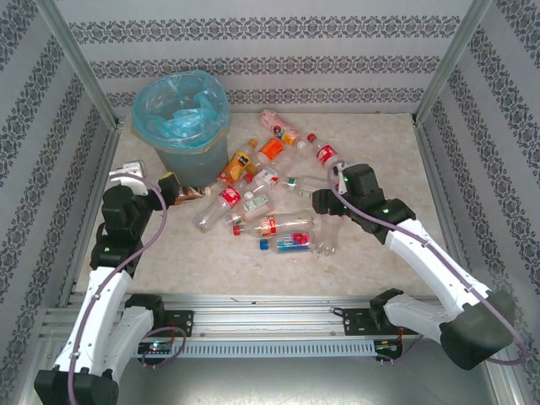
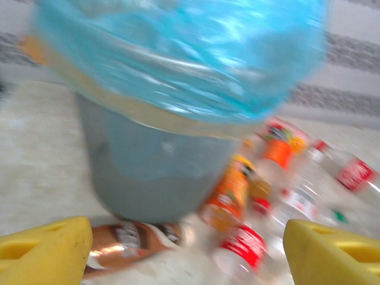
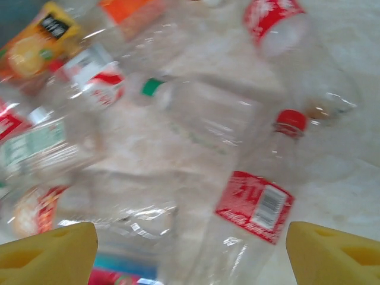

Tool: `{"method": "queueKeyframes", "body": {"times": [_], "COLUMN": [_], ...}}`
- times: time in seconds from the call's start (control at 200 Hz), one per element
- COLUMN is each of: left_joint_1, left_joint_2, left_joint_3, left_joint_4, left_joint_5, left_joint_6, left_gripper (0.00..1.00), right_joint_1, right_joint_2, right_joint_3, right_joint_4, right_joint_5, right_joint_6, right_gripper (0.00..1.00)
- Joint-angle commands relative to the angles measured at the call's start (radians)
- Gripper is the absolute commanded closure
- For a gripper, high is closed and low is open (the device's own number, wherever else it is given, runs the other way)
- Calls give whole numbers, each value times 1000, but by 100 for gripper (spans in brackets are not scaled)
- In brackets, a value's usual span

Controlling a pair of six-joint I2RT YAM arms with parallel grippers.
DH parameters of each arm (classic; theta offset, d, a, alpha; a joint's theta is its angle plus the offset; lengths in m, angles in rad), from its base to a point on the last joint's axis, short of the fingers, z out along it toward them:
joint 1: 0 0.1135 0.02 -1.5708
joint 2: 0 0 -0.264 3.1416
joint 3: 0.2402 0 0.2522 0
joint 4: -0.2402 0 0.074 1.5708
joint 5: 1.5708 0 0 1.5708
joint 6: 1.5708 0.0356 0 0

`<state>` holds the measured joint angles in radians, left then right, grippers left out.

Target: Put the plastic bottles in the bin

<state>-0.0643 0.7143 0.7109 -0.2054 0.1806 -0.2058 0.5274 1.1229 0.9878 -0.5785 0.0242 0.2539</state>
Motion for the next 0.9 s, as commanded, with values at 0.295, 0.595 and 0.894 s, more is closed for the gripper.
{"method": "queueKeyframes", "body": {"times": [0.295,0.595,0.894], "left_joint_1": [-421,-424,-424], "left_joint_2": [-39,-84,-86], "left_joint_3": [-69,-173,-186], "left_joint_4": [-215,-154,-169], "left_joint_5": [281,240,195], "left_joint_6": [331,376,407], "left_gripper": [12,7,4], "right_joint_1": [284,189,97], "right_joint_2": [318,502,619], "right_joint_3": [192,216,287], "right_joint_4": [-205,-53,-53], "right_joint_5": [16,-116,-236], "right_joint_6": [-576,-873,-1015], "right_gripper": [32,36,27]}}
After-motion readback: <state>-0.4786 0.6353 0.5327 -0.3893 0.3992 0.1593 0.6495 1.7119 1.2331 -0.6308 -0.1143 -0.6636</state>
